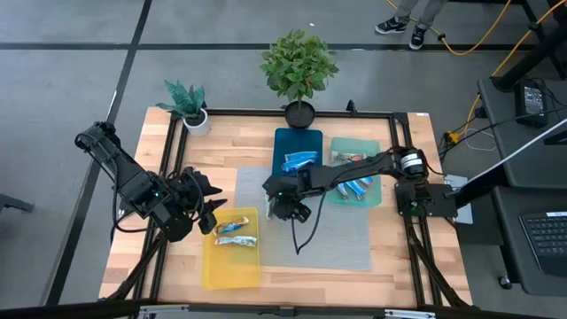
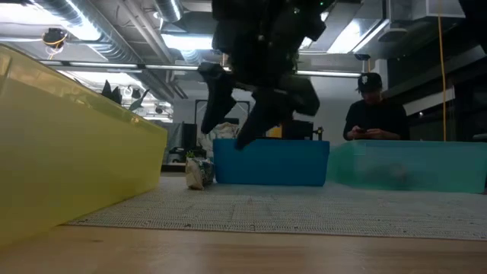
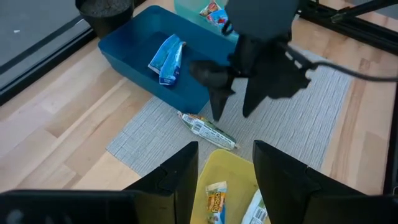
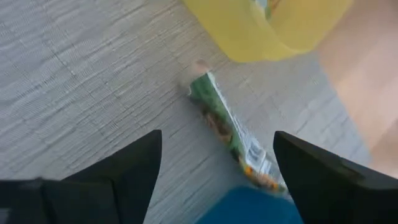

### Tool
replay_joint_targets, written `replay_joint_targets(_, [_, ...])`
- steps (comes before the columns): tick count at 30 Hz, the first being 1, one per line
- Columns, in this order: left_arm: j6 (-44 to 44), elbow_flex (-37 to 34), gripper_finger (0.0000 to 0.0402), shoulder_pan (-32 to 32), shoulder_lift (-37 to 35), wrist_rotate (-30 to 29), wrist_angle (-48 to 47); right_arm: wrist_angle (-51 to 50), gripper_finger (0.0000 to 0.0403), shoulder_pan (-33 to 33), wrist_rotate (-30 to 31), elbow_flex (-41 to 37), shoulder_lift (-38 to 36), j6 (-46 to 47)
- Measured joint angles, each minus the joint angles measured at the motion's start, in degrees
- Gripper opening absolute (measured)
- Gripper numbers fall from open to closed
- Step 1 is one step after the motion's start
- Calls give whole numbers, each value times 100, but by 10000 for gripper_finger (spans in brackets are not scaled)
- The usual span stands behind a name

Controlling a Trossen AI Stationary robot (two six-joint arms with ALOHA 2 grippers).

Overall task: Pick and place Granola Bars by type
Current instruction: Put the yellow granola bar into the yellow bin

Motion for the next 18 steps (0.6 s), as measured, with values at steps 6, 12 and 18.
replay_joint_targets(6, [-54, 0, 144, 0, 2, -124, 2, 444, 308, 22, -9, 0, 236, -151])
replay_joint_targets(12, [-68, 0, 144, 0, 2, -293, 2, 531, 303, 13, -7, 0, 473, -241])
replay_joint_targets(18, [-175, 0, 144, 0, 2, -435, 2, 564, 255, 17, -11, 0, 717, -301])
